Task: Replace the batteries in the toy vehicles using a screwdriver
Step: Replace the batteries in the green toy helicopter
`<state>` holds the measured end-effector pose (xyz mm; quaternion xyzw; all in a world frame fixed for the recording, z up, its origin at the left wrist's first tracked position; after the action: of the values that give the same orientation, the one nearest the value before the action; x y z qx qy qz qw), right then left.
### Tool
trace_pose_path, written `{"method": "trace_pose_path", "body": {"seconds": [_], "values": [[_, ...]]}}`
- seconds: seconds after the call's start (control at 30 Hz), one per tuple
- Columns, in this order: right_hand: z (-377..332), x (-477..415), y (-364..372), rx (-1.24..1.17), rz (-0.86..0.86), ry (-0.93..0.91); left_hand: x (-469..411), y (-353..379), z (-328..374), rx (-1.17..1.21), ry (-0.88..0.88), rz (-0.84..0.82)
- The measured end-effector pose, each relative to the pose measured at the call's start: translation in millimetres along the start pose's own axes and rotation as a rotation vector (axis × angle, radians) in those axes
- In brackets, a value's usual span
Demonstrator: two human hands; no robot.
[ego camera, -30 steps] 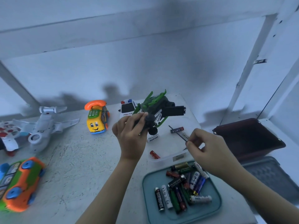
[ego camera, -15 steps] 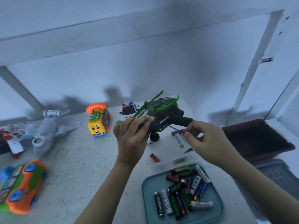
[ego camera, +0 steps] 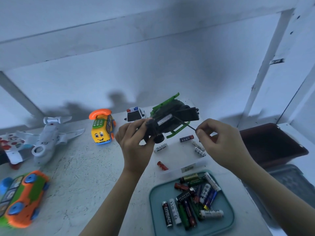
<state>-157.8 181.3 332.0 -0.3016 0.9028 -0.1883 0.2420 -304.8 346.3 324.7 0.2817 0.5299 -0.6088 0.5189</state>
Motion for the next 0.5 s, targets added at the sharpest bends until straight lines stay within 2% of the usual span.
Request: {"method": "trace_pose_path", "body": {"seconds": [0.13,0.23,0.3,0.5], "values": [[3,-3,0,-0.058,-0.024,-0.009,0,0,-2,0.064,-0.028,-0.011],[4,-3,6,-0.134,-0.138,-0.018,-1,3,0,0.100,0.015,-0.035],[2,0,14,-0.098,-0.203,-0.045,0,9,3,0.110,0.069,-0.068],[2,1,8,-0.119,-0.144,-0.041,1,16,-3,0.068,0.004,-0.049]]}}
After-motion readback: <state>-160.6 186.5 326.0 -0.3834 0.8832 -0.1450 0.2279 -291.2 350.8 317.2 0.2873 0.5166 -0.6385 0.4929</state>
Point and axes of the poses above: each hand's wrist, its own x-axis away from the middle knuckle, its own y-axis out of the palm, z = x × y, the point moved 8 cm from there along -x, towards the middle knuckle
